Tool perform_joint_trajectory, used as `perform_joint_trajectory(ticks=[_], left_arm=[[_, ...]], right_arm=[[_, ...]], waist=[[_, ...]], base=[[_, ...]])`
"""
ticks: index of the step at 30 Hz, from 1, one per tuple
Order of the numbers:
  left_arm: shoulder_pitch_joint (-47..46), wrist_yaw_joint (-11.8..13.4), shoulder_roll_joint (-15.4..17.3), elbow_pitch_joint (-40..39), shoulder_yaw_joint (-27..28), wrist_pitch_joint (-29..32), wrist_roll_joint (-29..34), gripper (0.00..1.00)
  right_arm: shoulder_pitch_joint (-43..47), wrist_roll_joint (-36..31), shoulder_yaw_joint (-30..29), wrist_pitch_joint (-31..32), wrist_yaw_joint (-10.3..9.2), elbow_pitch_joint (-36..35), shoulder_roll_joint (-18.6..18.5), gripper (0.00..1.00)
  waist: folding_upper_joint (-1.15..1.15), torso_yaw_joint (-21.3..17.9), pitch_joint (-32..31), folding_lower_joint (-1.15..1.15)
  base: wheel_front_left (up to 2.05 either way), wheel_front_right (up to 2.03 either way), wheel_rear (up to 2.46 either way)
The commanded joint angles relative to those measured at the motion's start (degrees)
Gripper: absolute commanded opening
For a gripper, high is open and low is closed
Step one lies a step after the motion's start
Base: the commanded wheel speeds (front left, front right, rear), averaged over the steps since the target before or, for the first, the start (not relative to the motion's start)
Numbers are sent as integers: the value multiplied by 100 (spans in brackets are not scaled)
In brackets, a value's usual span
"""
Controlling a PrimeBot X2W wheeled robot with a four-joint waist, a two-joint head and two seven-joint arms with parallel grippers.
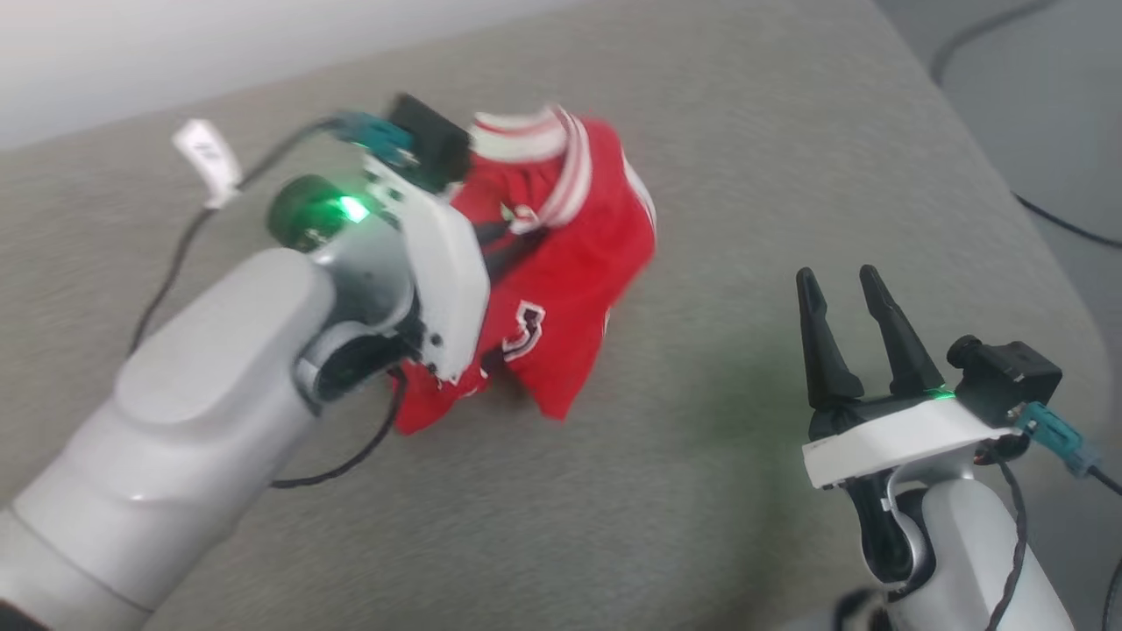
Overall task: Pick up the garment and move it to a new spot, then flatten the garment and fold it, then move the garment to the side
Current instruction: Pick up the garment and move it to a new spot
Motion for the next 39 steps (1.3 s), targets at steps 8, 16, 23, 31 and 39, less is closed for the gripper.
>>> perform_joint_trajectory(ticks=[8,16,23,31,39], left_arm=[[-666,-12,212,1217,-775,-169,272,0],[-914,-12,509,2296,-1543,-18,921,0],[-707,-18,444,2482,-2333,422,746,0],[-567,-17,522,2554,-2611,607,677,0],[-871,-25,398,2283,-2523,-123,504,100]], right_arm=[[116,454,37,-29,-7,8,25,100],[171,614,33,-24,-7,-39,26,100],[59,815,111,-24,-7,-132,24,100],[-23,891,175,-24,-7,-122,23,100],[-20,635,125,-24,-7,-33,21,100]], waist=[[-1,-1097,435,0],[-1,-1263,509,0],[-1,-1283,754,0],[-1,-1300,864,0],[-1,-944,520,0]], base=[[0,0,0],[0,0,0],[0,0,0],[0,0,0],[0,0,0]])
